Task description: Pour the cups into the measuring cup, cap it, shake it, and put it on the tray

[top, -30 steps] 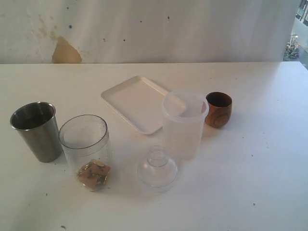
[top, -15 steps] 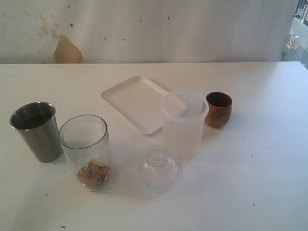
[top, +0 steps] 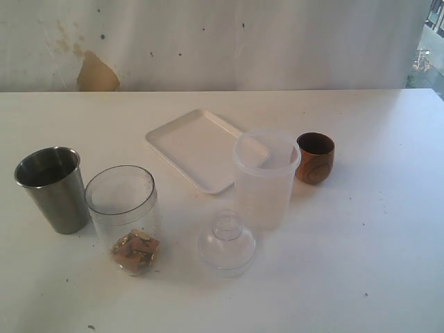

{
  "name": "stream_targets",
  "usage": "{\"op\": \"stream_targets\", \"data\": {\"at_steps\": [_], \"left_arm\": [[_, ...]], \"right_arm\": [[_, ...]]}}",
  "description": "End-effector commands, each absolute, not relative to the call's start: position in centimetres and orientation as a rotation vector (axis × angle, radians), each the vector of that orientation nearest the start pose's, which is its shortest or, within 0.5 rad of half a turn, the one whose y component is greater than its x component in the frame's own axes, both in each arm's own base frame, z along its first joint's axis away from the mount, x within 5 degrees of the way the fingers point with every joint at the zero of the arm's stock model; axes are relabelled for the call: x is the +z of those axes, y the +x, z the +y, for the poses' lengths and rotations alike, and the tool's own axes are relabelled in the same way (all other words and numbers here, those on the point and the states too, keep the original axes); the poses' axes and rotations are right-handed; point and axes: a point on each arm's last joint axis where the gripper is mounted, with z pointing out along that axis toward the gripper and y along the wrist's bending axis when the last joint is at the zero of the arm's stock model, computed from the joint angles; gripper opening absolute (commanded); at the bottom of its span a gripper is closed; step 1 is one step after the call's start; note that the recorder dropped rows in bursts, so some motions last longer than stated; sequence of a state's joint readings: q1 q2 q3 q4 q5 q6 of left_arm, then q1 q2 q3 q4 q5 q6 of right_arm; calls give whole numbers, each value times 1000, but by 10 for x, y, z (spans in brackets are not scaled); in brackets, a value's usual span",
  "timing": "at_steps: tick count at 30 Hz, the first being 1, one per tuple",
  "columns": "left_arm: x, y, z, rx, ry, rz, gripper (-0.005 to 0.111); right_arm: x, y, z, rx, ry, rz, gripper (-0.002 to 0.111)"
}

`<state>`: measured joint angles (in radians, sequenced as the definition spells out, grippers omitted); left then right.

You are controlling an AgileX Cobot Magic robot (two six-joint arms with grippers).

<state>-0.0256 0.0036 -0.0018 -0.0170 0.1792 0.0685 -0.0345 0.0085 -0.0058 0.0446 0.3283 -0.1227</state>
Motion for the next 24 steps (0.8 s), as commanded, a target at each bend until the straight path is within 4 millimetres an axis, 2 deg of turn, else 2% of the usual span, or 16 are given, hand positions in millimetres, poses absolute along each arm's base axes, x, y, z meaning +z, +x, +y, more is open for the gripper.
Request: {"op": "stream_targets", "data": {"at_steps": [1,5,8,14,17,19,20,24], "left_arm": [[198,56,-2,35,81,1654,1],[200,56,-2,24,68,1623,1],[205,56,-2,-47,0,1574,1],[226,54,0,-228,-169,1335,1],[235,52,1,-240,-175,1228,4],[241,49,2,-225,-160,1162,17],[243,48,2,-224,-158,1139,28],[242,49,2,-224,-158,1142,94]], "right_arm": [[184,54,0,-76,-65,1806,0],[184,54,0,-76,-65,1806,0],[184,54,0,-76,-65,1806,0],[184,54,0,-76,-65,1806,0],[184,54,0,-76,-65,1806,0],[184,54,0,-76,-65,1806,0],[184,54,0,-76,-65,1806,0],[184,54,0,-76,-65,1806,0]]}}
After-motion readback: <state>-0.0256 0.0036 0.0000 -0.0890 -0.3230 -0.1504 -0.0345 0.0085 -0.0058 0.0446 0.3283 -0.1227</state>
